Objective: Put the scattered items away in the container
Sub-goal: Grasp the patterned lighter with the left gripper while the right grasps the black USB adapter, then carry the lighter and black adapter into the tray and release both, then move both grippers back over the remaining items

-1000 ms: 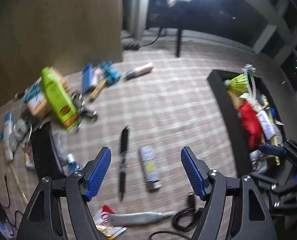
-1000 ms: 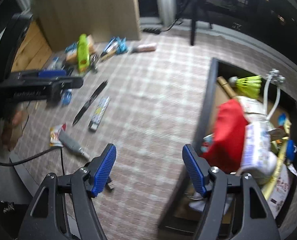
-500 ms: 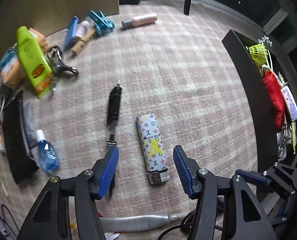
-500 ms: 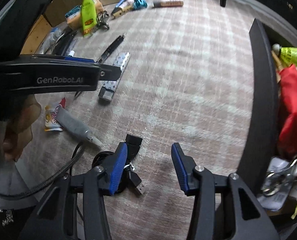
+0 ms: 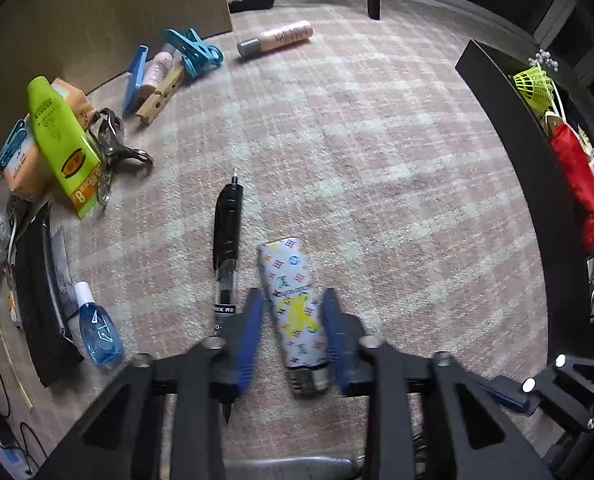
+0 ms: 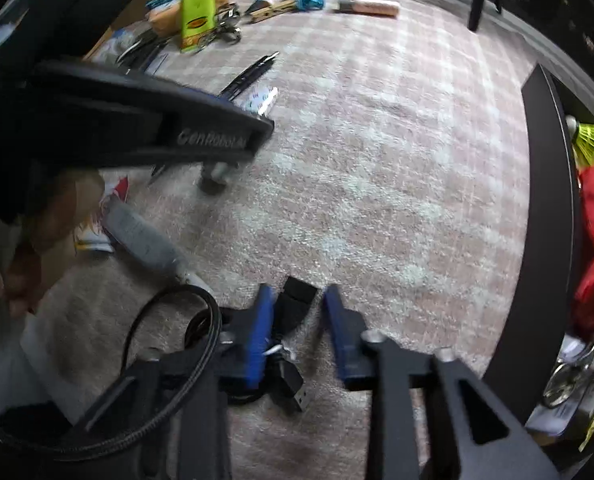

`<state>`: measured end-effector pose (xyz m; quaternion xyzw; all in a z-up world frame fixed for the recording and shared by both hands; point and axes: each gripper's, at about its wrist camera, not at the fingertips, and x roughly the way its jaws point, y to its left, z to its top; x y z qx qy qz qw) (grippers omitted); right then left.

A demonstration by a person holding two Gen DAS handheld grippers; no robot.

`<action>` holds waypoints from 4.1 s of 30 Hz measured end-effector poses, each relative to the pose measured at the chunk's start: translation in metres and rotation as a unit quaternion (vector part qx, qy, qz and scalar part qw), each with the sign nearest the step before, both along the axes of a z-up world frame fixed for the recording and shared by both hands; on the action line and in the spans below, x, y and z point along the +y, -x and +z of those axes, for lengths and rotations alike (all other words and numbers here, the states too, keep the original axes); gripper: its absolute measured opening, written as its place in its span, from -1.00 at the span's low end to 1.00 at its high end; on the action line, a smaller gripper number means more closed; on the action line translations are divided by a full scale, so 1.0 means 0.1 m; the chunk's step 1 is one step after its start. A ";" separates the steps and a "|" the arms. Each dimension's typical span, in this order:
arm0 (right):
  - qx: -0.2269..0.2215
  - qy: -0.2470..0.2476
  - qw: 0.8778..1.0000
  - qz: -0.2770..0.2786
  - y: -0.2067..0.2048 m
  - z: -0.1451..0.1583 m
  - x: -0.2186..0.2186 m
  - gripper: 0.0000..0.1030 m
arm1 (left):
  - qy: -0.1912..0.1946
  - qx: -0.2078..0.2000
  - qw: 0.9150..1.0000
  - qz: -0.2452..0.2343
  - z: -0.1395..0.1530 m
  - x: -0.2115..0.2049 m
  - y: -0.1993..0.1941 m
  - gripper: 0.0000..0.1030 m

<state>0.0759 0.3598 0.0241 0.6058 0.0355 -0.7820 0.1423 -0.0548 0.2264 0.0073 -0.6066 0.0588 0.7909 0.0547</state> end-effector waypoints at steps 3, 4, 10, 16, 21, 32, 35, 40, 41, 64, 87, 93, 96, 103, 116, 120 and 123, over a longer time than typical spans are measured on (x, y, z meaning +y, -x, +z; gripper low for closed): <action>-0.006 0.016 1.000 -0.016 0.02 0.01 0.09 -0.55 | -0.020 -0.001 1.000 0.012 0.02 -0.08 -0.04 -0.58; -0.004 0.022 0.999 -0.025 0.02 0.03 0.14 -0.56 | -0.027 -0.002 1.000 0.015 0.03 -0.11 -0.06 -0.58; 0.025 0.041 0.997 -0.053 0.01 0.27 0.40 -0.79 | -0.061 0.014 0.998 0.019 0.28 -0.23 -0.21 -0.58; 0.058 0.048 0.994 -0.084 -0.02 0.53 0.69 -0.79 | -0.083 0.049 0.995 -0.009 0.67 -0.21 -0.35 -0.58; 0.094 0.054 0.988 -0.112 -0.04 0.84 0.96 -0.79 | -0.101 0.066 0.992 -0.032 0.93 0.06 -0.16 -0.58; 0.153 0.030 0.967 -0.202 -0.24 1.50 1.99 -0.79 | -0.130 0.084 0.980 -0.123 1.27 1.11 -0.19 -0.58; 0.158 0.013 0.959 -0.234 -0.32 1.57 2.33 -0.79 | -0.137 0.086 0.975 -0.155 1.34 1.50 -0.25 -0.58; 0.158 -0.006 0.947 -0.279 -0.48 1.64 2.77 -0.79 | -0.151 0.073 0.965 -0.200 1.33 2.06 -0.37 -0.58; 0.156 -0.008 0.945 -0.286 -0.51 1.64 2.84 -0.79 | -0.152 0.070 0.963 -0.211 1.32 2.16 -0.41 -0.58; 0.148 0.010 0.935 -0.322 -0.67 1.67 3.10 -0.07 | -0.117 0.093 0.962 -0.227 1.36 2.43 -0.63 0.06; 0.138 0.048 0.966 -0.213 -0.42 1.33 1.65 0.10 | -0.040 0.114 0.993 -0.015 1.23 0.33 -0.70 0.39; 0.118 0.056 0.975 -0.180 -0.31 1.10 1.16 0.10 | -0.019 0.102 0.993 0.055 1.06 -0.33 -0.82 0.39; 0.116 0.063 0.976 -0.172 -0.29 1.06 0.97 0.10 | -0.015 0.104 0.991 0.082 1.04 -0.58 -0.90 0.39; 0.106 0.071 0.979 -0.157 -0.26 0.99 0.62 0.10 | -0.015 0.099 0.988 0.119 1.03 -0.95 -1.03 0.47; 0.103 0.059 0.980 -0.160 -0.32 0.91 0.39 0.10 | -0.027 0.076 0.990 0.119 0.92 -1.19 -1.09 0.49; 0.099 0.055 0.980 -0.161 -0.33 0.88 0.34 0.10 | -0.040 0.078 0.989 0.121 0.90 -1.28 -1.10 0.49; 0.098 0.054 0.980 -0.162 -0.32 0.86 0.31 0.10 | -0.041 0.089 0.988 0.121 0.90 -1.33 -1.12 0.52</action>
